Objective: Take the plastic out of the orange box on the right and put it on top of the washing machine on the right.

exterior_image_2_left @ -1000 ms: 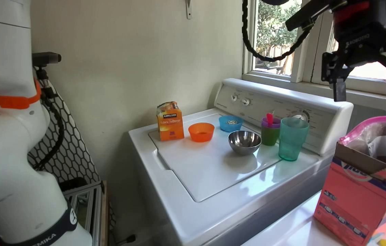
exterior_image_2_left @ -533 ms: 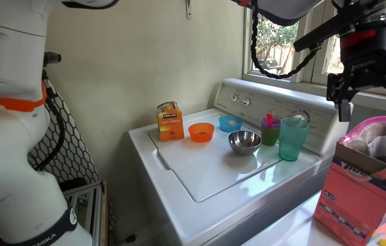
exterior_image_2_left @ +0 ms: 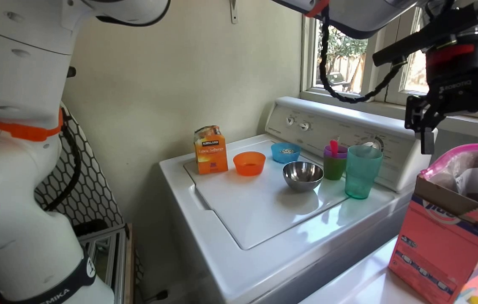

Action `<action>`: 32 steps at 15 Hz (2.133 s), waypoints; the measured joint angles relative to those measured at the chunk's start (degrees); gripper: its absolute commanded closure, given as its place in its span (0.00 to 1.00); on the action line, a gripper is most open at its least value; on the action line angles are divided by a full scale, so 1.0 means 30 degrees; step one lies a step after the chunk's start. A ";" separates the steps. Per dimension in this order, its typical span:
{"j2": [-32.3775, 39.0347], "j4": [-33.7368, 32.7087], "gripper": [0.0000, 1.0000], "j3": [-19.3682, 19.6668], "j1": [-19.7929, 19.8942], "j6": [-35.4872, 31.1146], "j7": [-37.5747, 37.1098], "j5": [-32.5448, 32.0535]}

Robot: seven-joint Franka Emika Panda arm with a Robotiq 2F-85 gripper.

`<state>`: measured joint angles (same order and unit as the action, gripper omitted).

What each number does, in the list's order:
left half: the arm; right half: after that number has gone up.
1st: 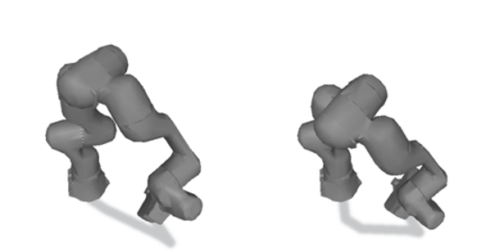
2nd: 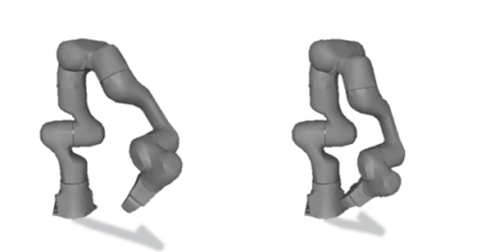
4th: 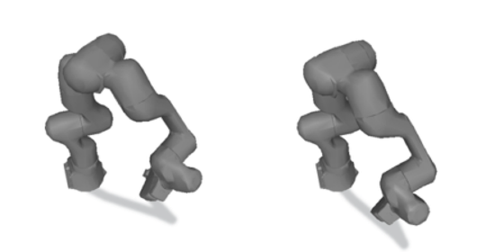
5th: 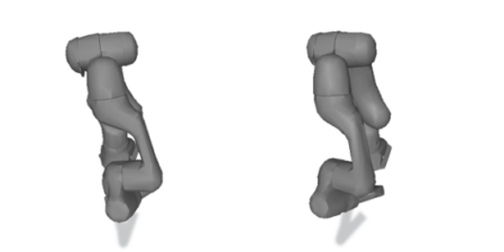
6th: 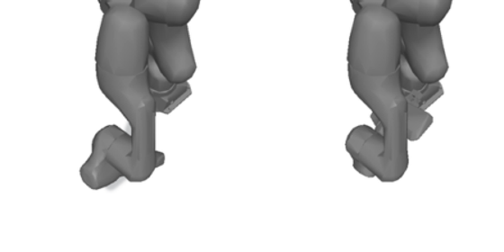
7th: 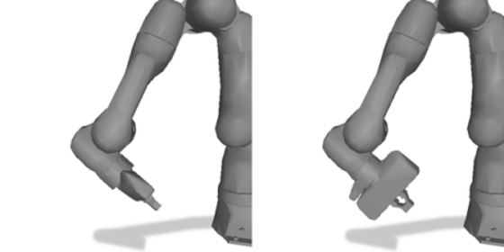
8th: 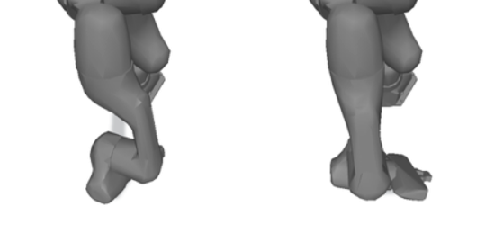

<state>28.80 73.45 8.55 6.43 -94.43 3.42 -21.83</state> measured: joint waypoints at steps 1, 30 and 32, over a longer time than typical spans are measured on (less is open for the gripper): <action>0.0009 -0.0046 0.00 -0.0004 -0.0013 0.0013 0.0015 0.0000; 0.2378 -0.3168 0.00 -0.0666 0.0841 -0.0714 0.4406 0.0334; 0.2637 -0.3578 0.00 -0.0588 0.0906 -0.0714 0.3930 0.0430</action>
<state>36.71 62.72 6.79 9.15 -96.57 15.21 -20.54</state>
